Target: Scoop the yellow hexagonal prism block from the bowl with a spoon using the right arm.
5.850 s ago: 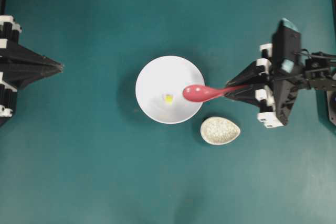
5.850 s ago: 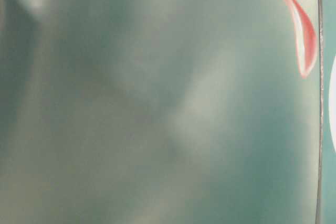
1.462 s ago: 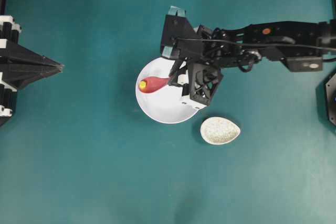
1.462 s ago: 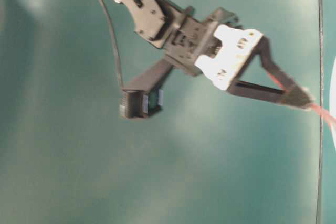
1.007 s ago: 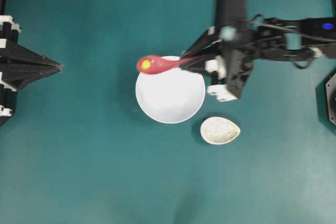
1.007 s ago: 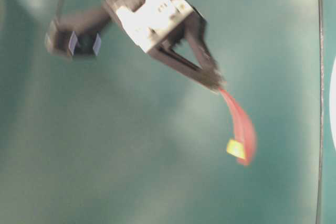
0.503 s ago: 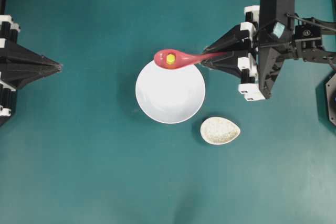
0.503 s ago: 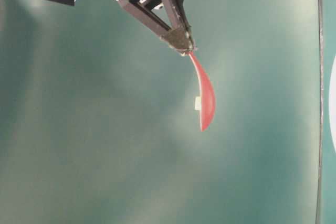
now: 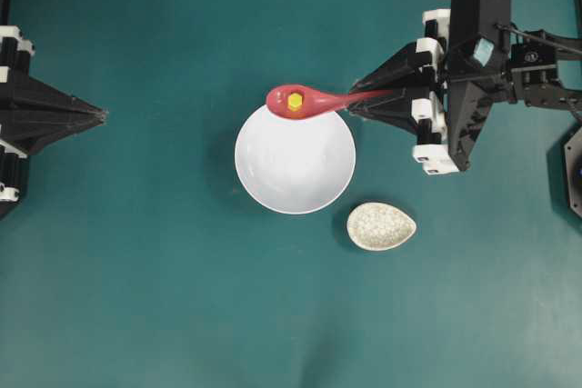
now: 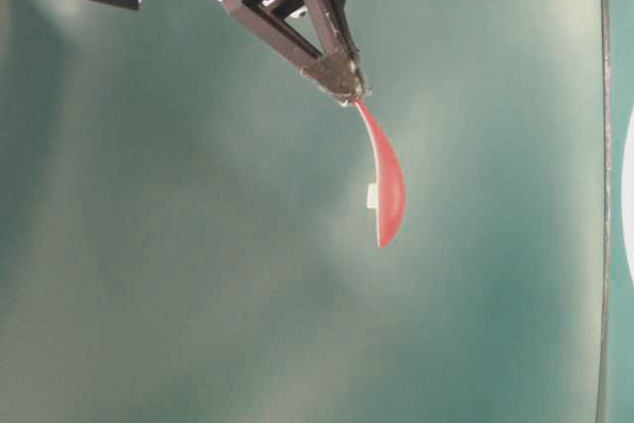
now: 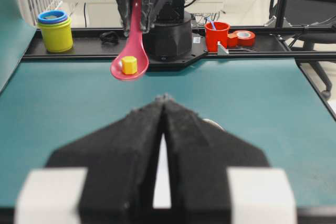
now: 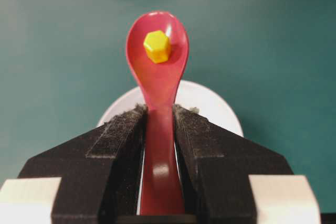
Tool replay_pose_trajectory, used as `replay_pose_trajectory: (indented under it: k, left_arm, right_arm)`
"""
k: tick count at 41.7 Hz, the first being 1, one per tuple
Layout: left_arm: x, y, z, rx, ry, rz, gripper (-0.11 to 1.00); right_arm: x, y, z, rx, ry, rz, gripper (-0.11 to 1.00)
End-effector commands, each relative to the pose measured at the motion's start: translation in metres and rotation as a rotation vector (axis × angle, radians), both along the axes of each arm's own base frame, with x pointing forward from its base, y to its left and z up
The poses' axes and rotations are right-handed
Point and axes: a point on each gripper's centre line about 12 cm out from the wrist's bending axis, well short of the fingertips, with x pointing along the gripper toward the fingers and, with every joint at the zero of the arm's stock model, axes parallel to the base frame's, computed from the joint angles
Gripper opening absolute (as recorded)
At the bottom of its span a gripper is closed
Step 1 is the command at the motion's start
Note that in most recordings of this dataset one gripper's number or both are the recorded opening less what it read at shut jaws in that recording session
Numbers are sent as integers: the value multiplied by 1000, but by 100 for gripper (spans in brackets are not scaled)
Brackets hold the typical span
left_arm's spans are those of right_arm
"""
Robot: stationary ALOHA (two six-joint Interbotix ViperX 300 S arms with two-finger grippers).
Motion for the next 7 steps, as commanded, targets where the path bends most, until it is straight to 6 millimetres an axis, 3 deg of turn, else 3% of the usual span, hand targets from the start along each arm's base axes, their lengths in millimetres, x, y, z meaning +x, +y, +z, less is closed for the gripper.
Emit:
replay_pose_trajectory:
  k: [1, 7]
  left_arm:
    - [2, 0, 8, 3, -20, 1, 0]
    - [2, 0, 8, 3, -23, 1, 0]
  right_arm:
    - [0, 0, 11, -6, -36, 0, 23]
    - [-1, 0, 10, -8, -33, 0, 23]
